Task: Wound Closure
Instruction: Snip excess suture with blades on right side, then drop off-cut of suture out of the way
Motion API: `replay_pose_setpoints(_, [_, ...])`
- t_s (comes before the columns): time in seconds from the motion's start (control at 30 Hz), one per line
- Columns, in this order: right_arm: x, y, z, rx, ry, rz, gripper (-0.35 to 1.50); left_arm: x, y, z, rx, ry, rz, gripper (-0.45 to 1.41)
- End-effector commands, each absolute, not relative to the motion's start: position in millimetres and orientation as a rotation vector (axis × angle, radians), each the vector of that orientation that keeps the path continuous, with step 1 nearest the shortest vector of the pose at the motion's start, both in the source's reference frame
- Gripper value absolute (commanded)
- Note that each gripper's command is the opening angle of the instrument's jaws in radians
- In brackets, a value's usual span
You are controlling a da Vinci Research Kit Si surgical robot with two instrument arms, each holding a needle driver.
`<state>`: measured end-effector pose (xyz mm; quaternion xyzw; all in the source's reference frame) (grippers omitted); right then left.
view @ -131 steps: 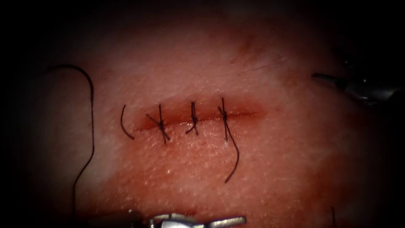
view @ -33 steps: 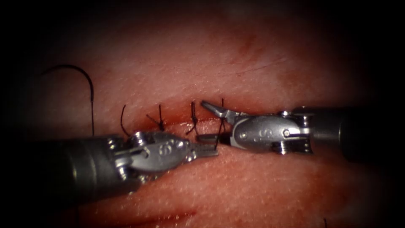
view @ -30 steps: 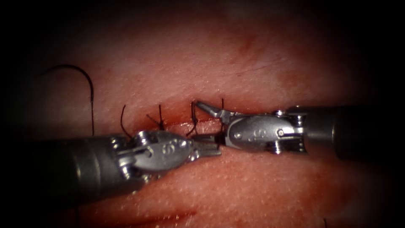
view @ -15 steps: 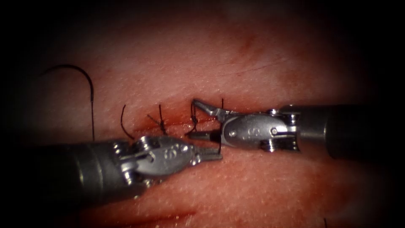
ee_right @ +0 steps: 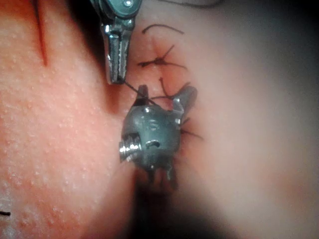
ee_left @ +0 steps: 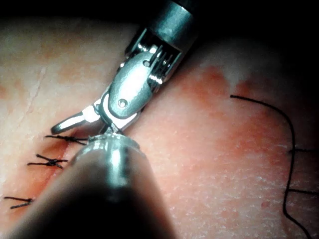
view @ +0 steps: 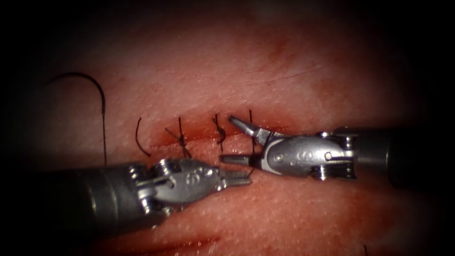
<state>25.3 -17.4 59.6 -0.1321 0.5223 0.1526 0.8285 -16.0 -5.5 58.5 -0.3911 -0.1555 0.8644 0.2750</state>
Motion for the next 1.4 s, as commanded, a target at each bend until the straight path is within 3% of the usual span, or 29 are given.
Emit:
replay_pose_setpoints(0.03, [24.1, -17.0, 59.6, -0.288, 1.109, 0.324, 1.35, -16.6, -5.6, 59.1, -1.062, -0.419, 2.329, -0.45])
replay_pose_setpoints(0.2, [18.4, -15.4, 57.9, -0.383, 1.052, 0.339, 1.48, -18.5, -7.3, 59.9, -1.127, -0.454, 2.338, -0.45])
replay_pose_setpoints(0.47, [7.5, -11.0, 56.1, -0.516, 0.923, 0.411, 1.48, -25.6, -6.4, 62.3, -1.135, -0.474, 2.328, -0.45])
replay_pose_setpoints(0.6, [4.7, -10.6, 55.8, -0.549, 0.892, 0.442, 1.48, -28.0, -5.7, 63.8, -1.122, -0.471, 2.332, -0.45])
replay_pose_setpoints(0.77, [4.4, -10.9, 55.9, -0.561, 0.866, 0.462, 1.48, -28.7, -6.0, 65.5, -1.106, -0.496, 2.366, -0.45])
replay_pose_setpoints(0.9, [5.5, -11.1, 56.1, -0.565, 0.877, 0.467, 1.48, -28.3, -6.5, 65.9, -1.090, -0.514, 2.395, 0.15])
replay_pose_setpoints(0.97, [6.5, -11.5, 56.3, -0.559, 0.883, 0.467, 1.48, -27.9, -6.6, 65.4, -1.079, -0.531, 2.369, 0.78])
replay_pose_setpoints(1.03, [7.2, -11.8, 56.5, -0.552, 0.878, 0.461, 1.48, -27.7, -6.5, 64.9, -1.080, -0.537, 2.367, 1.04])
replay_pose_setpoints(1.17, [8.0, -12.4, 56.9, -0.548, 0.884, 0.460, 1.48, -27.2, -6.3, 63.6, -1.093, -0.547, 2.357, 1.21])
replay_pose_setpoints(1.4, [8.5, -13.9, 57.3, -0.515, 0.932, 0.490, 1.40, -25.9, -5.7, 61.5, -1.153, -0.470, 2.331, 1.14])
